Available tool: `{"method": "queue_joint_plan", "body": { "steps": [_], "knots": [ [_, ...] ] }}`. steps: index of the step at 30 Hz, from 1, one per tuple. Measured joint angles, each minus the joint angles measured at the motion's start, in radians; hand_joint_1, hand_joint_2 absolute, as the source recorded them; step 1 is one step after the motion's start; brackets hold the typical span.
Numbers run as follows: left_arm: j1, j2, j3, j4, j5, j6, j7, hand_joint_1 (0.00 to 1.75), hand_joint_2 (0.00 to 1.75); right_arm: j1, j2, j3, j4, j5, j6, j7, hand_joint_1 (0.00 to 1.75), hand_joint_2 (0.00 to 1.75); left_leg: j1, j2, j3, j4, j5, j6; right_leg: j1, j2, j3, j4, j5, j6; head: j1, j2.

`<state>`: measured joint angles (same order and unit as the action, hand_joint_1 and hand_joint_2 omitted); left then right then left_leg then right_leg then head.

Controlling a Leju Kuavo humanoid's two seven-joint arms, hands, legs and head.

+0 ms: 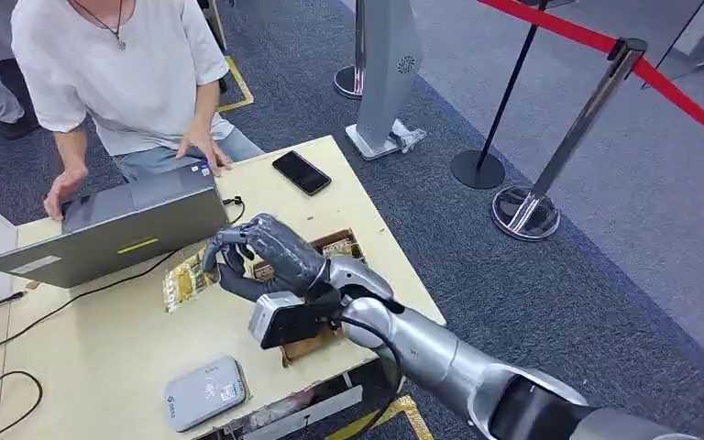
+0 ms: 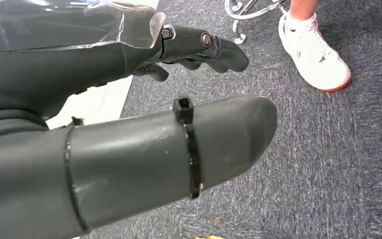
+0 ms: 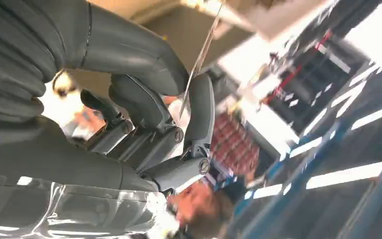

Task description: Pass the card to the sensor for recognition and then transmit it.

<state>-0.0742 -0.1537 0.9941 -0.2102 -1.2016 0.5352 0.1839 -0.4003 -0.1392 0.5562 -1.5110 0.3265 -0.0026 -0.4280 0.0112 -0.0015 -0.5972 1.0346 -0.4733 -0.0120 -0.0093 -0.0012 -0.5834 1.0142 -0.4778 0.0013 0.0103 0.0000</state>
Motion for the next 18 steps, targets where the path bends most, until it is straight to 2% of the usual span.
{"method": "queue_joint_plan", "body": {
  "steps": [6,11,13,18],
  "knots": [
    [0.0,0.0,0.0,0.0,0.0,0.0,0.0,0.0,0.0,0.001,-0.005,0.011,0.0,-0.008,0.016,-0.003,1.75,1.75,0.0,0.0,0.0,0.0,0.0,0.0,0.0,0.0,0.0,0.0,0.0,0.0,0.0,0.0],
    [0.0,0.0,0.0,0.0,0.002,0.0,0.0,0.0,0.0,-0.001,-0.008,0.04,0.029,-0.1,0.149,-0.006,1.75,1.75,0.0,0.0,0.0,0.0,0.0,0.0,0.0,0.0,0.0,0.0,0.0,0.0,0.0,0.0],
    [0.0,0.0,0.0,0.0,0.002,0.0,0.0,0.0,0.0,-0.001,-0.008,0.054,0.054,-0.123,0.176,-0.008,1.75,1.75,0.0,0.0,0.0,0.0,0.0,0.0,0.0,0.0,0.0,0.0,0.0,0.0,0.0,0.0],
    [-0.001,0.0,0.0,0.0,0.003,0.0,0.019,0.0,0.0,-0.007,-0.007,0.097,0.119,-0.116,0.175,-0.015,1.75,1.75,0.0,0.0,0.0,0.0,0.0,0.0,0.0,0.0,0.0,0.0,0.0,0.0,0.0,0.0]
  ]
}}
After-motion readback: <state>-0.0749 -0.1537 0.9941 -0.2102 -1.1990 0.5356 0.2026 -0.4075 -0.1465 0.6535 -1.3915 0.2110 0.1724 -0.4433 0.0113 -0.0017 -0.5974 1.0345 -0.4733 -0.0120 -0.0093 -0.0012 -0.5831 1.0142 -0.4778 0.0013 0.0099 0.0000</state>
